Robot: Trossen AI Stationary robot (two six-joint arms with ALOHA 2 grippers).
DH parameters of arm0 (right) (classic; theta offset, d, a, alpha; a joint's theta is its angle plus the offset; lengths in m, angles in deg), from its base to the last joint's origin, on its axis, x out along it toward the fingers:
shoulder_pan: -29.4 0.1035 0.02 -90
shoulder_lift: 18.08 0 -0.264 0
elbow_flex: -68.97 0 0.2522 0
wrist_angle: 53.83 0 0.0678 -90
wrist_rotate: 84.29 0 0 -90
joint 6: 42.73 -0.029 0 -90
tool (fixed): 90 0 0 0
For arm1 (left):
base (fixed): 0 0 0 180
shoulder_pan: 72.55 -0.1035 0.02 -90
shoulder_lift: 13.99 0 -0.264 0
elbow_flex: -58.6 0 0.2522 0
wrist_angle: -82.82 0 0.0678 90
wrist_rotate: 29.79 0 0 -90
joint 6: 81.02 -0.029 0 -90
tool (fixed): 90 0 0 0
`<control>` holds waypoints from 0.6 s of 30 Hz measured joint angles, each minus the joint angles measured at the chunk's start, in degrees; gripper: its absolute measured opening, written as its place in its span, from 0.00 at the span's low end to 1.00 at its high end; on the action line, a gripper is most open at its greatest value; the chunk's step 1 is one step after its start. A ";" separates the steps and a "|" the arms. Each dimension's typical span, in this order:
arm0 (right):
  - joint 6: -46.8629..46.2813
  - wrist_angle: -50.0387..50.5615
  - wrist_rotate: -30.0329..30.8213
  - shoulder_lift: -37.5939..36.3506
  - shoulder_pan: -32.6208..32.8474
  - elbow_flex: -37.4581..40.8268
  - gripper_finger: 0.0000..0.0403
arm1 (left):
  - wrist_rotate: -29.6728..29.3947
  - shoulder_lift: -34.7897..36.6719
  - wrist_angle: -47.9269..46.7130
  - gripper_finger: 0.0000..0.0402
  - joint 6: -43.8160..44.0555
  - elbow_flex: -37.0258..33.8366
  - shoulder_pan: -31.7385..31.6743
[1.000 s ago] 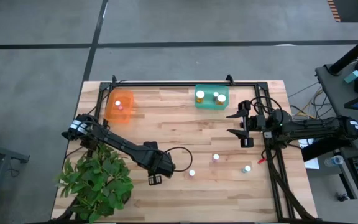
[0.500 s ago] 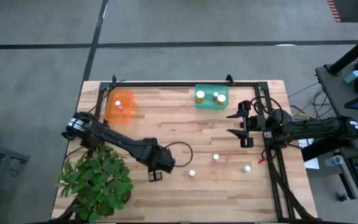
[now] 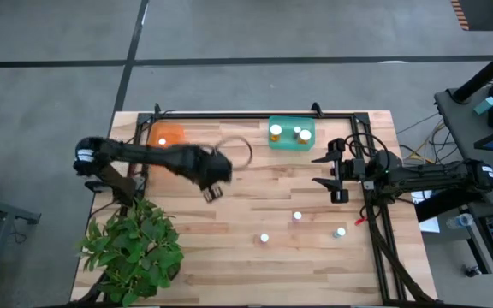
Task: Pick and place medicine bottles into bin by pill shape (circle, oval)
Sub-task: Put the pink tablet bottle into the orange bin
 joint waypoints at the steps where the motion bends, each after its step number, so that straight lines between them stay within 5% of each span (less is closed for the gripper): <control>1: 0.00 0.00 0.00 0.02 0.00 0.00 0.56 | -1.17 0.77 0.04 0.23 -0.04 -0.04 -1.82; 6: 0.05 0.02 0.00 0.02 0.00 0.00 0.56 | -7.30 4.28 0.01 0.23 -0.53 -0.78 -11.84; 18: 0.10 0.56 0.02 0.02 0.00 0.00 0.56 | -8.77 4.72 -3.00 0.23 -0.32 -1.11 -32.77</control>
